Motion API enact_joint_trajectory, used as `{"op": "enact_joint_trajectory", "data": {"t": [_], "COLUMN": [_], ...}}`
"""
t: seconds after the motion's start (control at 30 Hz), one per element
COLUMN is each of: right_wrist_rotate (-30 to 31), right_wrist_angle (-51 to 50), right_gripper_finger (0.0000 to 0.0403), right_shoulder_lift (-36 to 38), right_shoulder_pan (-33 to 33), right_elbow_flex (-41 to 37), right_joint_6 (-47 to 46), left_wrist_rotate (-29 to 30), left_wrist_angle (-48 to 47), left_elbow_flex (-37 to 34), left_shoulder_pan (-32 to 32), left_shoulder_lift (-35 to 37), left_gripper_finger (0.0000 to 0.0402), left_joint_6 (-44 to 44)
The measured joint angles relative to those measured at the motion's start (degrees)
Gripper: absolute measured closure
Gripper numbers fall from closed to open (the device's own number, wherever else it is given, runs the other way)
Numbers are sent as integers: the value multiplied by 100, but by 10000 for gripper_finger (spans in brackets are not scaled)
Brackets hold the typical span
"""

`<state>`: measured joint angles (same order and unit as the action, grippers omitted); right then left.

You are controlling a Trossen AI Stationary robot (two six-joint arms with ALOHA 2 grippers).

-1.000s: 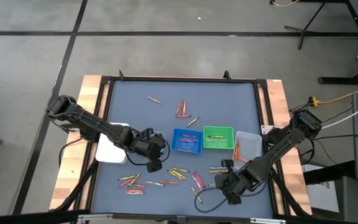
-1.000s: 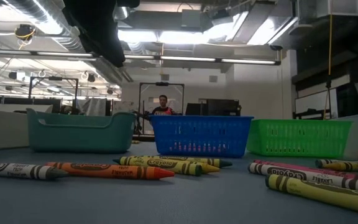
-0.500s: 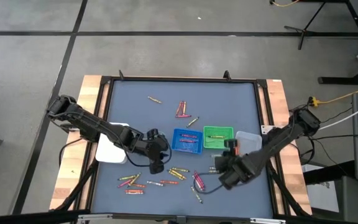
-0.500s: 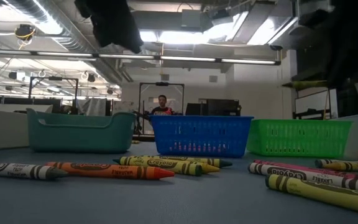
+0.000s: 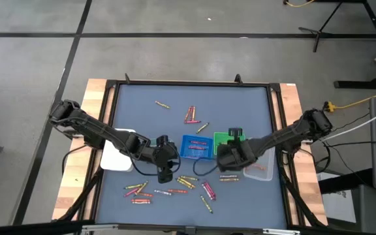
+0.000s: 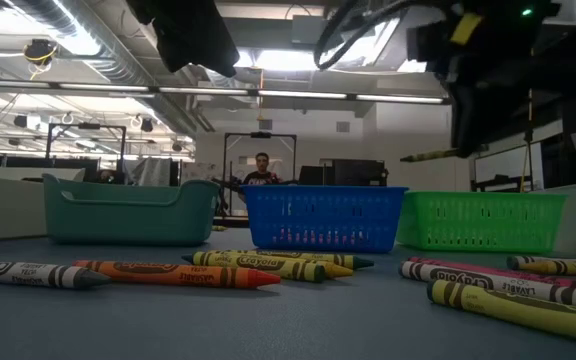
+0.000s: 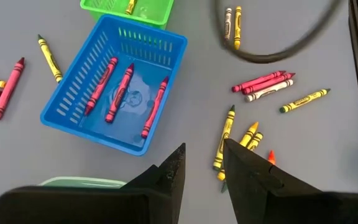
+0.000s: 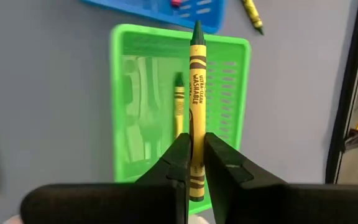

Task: Sort crayons
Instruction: Put the green crayon into the green bin

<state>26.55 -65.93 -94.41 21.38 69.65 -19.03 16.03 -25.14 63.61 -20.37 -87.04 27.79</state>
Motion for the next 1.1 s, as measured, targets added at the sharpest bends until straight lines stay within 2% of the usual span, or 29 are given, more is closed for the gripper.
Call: {"op": "enact_joint_trajectory", "data": {"t": [0.33, 0.83, 0.93, 1.1], "right_wrist_rotate": [-162, -323, -369, -348], "right_wrist_angle": [-9, -13, -15, -14], "right_gripper_finger": [370, 369, 355, 293], "right_shoulder_lift": [2, 2, 2, 3], "right_shoulder_pan": [-501, -530, -530, -530], "right_elbow_flex": [0, 1, 2, 2], "right_joint_6": [4, 4, 4, 4], "left_wrist_rotate": [0, -5, -7, -7], "left_wrist_angle": [0, 44, 44, 41], "left_elbow_flex": [-2, -2, -2, -2], "left_shoulder_pan": [-241, -680, -819, -1075], "left_shoulder_lift": [2, 2, 1, 0], "left_gripper_finger": [310, 310, 310, 310], "left_joint_6": [-1, 0, 0, 4]}}
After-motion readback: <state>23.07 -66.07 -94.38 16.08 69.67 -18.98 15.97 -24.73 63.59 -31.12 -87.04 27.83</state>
